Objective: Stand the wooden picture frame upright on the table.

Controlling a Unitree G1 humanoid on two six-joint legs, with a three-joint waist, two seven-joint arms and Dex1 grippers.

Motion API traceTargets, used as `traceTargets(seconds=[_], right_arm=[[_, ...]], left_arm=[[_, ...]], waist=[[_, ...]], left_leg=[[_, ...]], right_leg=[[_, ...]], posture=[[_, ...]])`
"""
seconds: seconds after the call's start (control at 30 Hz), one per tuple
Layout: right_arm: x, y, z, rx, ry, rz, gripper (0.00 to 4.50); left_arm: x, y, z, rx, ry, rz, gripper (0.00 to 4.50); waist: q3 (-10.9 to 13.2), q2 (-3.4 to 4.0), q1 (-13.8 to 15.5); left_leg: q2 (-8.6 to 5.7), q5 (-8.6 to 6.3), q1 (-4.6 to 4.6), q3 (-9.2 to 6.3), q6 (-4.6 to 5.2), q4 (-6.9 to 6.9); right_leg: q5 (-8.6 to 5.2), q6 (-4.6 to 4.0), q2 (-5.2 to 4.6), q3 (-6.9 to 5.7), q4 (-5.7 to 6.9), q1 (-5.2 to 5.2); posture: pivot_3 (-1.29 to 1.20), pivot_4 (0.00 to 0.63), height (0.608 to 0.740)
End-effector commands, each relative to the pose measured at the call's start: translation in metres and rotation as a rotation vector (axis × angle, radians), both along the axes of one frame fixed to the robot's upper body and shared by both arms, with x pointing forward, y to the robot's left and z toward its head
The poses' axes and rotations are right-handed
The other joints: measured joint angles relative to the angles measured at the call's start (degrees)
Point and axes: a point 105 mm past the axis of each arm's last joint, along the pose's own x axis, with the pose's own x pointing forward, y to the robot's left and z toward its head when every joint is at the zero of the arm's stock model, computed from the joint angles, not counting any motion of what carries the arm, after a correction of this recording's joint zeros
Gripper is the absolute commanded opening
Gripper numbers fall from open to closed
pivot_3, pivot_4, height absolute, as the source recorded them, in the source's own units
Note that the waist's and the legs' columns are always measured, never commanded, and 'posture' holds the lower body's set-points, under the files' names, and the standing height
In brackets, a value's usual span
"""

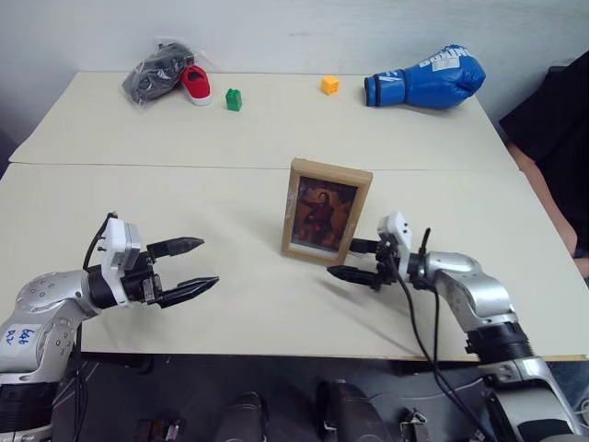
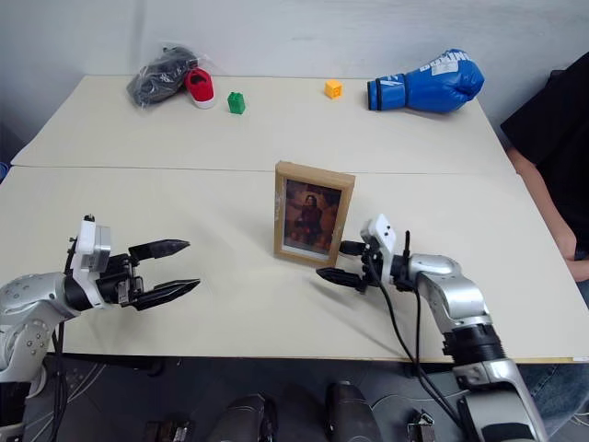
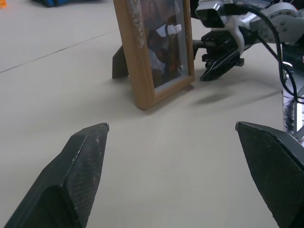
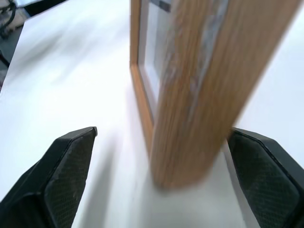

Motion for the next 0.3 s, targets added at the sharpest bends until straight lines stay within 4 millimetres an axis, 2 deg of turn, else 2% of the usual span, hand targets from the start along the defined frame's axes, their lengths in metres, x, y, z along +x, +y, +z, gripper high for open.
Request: traceTargets(seconds=[0.03, 0.13, 0.23, 0.3], right_arm=[[-0.011, -0.028, 0.032, -0.055, -0.331, 0.036, 4.45], [-0.030, -0.050, 0.036, -0.215, -0.600, 0.130, 4.45], [-0.043, -0.076, 0.028, -0.314, -0.590, 0.155, 4.45], [-0.047, -0.086, 0.026, -0.352, -0.606, 0.155, 4.45]], left_arm=[[-0.002, 0.019, -0.001, 0.109, -0.067, 0.073, 4.50], [-0.005, 0.034, -0.013, 0.228, -0.100, 0.124, 4.50], [-0.014, 0.049, -0.022, 0.288, -0.081, 0.146, 4.50], [-0.019, 0.055, -0.025, 0.306, -0.084, 0.155, 4.50]], waist=[[0.0, 0.00, 0.0], [0.0, 0.00, -0.1], [0.0, -0.02, -0.1], [0.0, -0.02, 0.0]], left_leg=[[0.00, 0.00, 0.00, 0.01, 0.00, 0.00], [0.00, 0.00, 0.04, 0.12, 0.00, -0.03], [0.02, -0.02, 0.14, 0.25, 0.02, -0.06], [0.05, -0.03, 0.15, 0.26, 0.04, -0.06]], right_leg=[[0.00, 0.00, 0.00, 0.00, -0.02, 0.00], [0.00, 0.00, 0.04, 0.05, -0.07, 0.00], [0.00, 0.00, 0.07, 0.11, -0.08, 0.02], [0.00, 0.00, 0.06, 0.12, -0.07, 0.02]], posture=[[0.00, 0.150, 0.740], [0.00, 0.150, 0.740], [0.00, 0.150, 0.740], [0.00, 0.150, 0.740]])
